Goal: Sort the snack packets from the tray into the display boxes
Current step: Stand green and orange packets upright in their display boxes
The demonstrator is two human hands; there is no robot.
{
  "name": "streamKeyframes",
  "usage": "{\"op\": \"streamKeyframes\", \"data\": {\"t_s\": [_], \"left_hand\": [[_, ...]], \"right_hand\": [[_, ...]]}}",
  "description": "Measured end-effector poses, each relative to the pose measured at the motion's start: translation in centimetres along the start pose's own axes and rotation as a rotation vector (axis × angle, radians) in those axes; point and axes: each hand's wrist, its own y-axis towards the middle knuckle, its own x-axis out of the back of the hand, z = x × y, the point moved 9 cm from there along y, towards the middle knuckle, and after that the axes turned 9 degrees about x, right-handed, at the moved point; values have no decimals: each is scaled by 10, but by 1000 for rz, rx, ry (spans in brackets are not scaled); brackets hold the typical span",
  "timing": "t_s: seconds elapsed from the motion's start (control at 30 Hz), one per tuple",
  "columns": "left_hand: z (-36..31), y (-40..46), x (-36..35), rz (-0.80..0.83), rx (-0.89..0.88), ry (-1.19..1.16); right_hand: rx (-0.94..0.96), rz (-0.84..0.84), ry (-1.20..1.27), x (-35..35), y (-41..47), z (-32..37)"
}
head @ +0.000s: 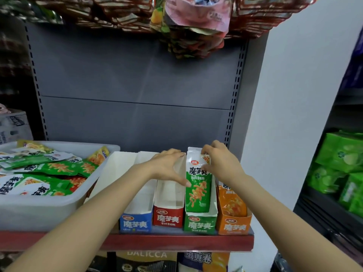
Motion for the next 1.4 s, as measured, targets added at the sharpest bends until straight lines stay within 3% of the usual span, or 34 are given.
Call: {"op": "streamKeyframes", "data": {"t_s": [0.27,0.4,0.57,0.83,1.07,1.17,1.3,1.4], "left_hand": [[-3,-3,-1,-18,1,11],[0,-15,10,-149,-13,-145],[30,-58,43,-447,3,-252],[144,-124,98,-623,210,-329],[285,-163,122,-585,546,-210],[321,-167,115,-424,621,-101],[348,-159,93,-129,647,80],[357,-155,95,-158,647,50]], "right_hand": [[1,46,-110,-1,0,6],[13,-4,-88,5,-2,11],[94,-158,132,21,4,47],[259,-141,418,-9,54,176],[349,111,424,-74,109,288],[379,256,346,-104,130,319],[376,322,343,-121,148,340],[445,451,253,-135,147,354]]}}
